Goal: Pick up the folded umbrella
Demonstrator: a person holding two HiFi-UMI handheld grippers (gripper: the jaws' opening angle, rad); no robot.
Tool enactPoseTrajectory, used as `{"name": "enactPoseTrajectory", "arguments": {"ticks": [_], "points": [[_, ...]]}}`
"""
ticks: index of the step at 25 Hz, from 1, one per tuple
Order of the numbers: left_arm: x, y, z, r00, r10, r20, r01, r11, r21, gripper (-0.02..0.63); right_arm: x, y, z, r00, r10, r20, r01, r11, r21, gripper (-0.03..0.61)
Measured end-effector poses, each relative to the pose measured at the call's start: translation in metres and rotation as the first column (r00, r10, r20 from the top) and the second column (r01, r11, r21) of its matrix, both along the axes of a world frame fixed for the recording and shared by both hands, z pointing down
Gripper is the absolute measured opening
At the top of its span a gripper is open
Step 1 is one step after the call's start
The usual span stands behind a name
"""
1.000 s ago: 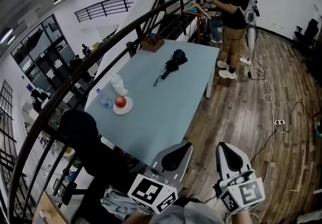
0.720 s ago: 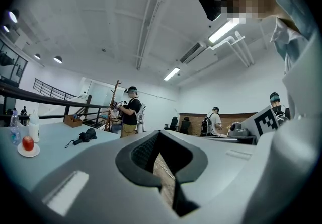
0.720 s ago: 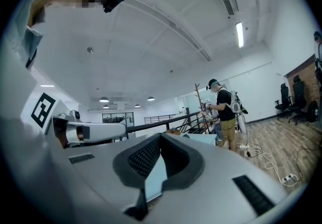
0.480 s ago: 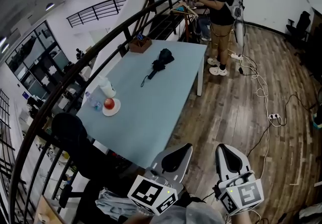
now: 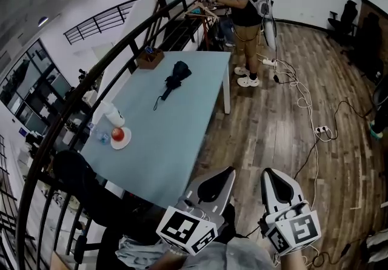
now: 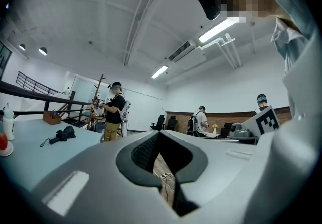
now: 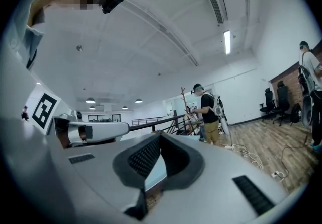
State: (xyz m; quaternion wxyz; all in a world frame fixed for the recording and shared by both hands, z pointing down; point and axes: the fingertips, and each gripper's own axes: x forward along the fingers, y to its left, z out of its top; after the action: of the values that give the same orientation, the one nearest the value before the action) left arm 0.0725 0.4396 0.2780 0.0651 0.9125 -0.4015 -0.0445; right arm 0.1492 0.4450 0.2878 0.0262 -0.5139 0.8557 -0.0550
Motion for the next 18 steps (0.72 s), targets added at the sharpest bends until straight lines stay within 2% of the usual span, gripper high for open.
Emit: {"name": "enactPoseTrajectory", "arguments": {"ticks": [6, 18], "points": [[0.011, -0.031, -0.005, 1.000, 0.027, 0.005, -0.027, 1.000, 0.015, 0.005, 0.011, -0.027, -0.003, 1.000, 0.025, 0.009, -0.025, 1.000, 0.002, -0.001], [0.028, -0.142, -0.006, 0.997, 0.077, -0.003, -0.077, 0.997, -0.001, 0.005, 0.028, -0.129, -0.003, 0.997, 0.076, -0.013, -0.076, 0.997, -0.023, -0.002]]}}
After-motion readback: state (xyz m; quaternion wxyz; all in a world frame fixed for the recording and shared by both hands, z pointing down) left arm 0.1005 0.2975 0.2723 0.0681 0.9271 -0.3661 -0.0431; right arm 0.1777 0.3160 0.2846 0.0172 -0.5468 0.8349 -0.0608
